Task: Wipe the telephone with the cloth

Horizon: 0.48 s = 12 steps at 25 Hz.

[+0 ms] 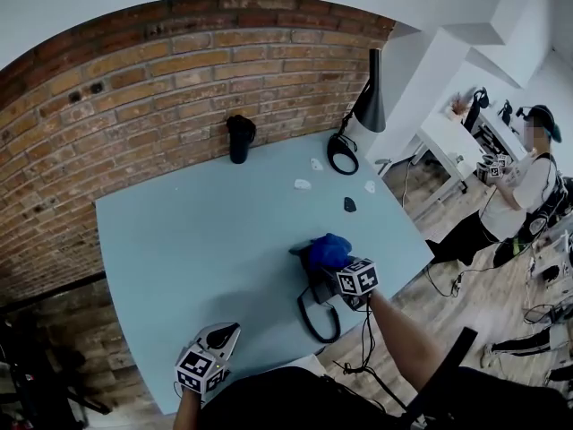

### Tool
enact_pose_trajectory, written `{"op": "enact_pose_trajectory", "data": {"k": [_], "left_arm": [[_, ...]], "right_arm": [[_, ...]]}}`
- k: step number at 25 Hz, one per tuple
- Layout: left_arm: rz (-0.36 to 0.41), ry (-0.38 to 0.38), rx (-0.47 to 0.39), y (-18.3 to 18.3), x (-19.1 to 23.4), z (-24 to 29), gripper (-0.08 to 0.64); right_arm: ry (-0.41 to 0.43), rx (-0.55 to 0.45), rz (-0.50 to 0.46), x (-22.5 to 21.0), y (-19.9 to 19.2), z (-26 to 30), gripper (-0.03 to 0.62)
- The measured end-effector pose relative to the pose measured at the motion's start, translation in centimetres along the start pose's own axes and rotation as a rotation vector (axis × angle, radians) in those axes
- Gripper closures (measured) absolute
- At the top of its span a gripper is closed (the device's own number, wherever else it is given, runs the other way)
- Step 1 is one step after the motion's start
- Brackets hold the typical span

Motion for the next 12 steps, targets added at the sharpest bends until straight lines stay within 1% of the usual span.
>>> {"op": "enact_pose_trajectory", "data": {"k": [7, 12], "left_arm": [[-0.014, -0.014, 0.04, -0.27, -0.21, -0.02, 0.56], [0.002, -0.014, 0.031, -0.38, -0.03, 0.15, 0.56]], "right_arm": [[-0.006, -0.001, 0.017, 0.09, -0.51, -0.02, 0.413], [-0.011, -0.005, 0.023, 0.09, -0.73, 0.05, 0.413]]}}
Point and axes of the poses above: the fingertips, and each gripper's own axes: z forward along the fingers, x to its left, y out of its top, the point moved 5 cm from there along -z, backward along the fingers, and after that the axes turned 8 degrees about -z, right-handed, at the moved point
